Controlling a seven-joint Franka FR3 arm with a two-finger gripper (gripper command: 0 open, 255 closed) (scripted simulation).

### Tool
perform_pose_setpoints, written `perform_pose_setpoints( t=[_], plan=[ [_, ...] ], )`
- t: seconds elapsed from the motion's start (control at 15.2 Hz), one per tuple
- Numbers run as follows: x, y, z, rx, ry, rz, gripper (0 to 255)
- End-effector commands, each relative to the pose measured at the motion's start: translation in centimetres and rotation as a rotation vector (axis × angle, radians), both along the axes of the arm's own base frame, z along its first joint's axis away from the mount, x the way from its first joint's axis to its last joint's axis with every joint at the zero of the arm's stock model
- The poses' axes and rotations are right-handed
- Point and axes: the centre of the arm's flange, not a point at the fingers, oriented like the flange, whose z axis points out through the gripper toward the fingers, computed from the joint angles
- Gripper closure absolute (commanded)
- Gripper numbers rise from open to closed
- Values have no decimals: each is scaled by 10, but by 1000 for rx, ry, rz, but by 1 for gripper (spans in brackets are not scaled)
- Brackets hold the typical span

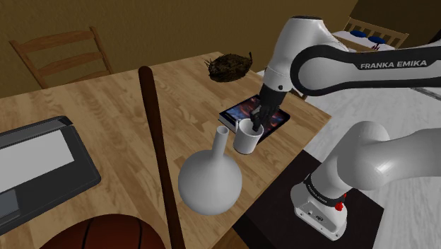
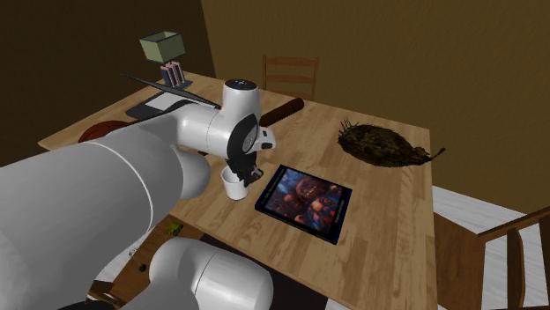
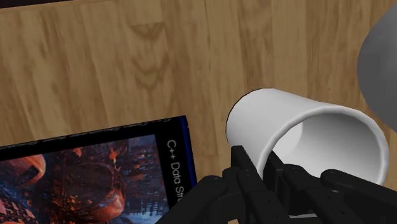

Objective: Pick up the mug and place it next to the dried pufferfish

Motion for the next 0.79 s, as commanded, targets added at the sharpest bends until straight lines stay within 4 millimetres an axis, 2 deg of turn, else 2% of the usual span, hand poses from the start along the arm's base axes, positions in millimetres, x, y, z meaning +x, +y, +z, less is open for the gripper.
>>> perform_pose_setpoints(
  t=[0.0, 0.73],
  plan=[
    [0, 0, 11, 0, 0, 0, 255],
    [0, 0, 69, 0, 0, 0, 255]
  ],
)
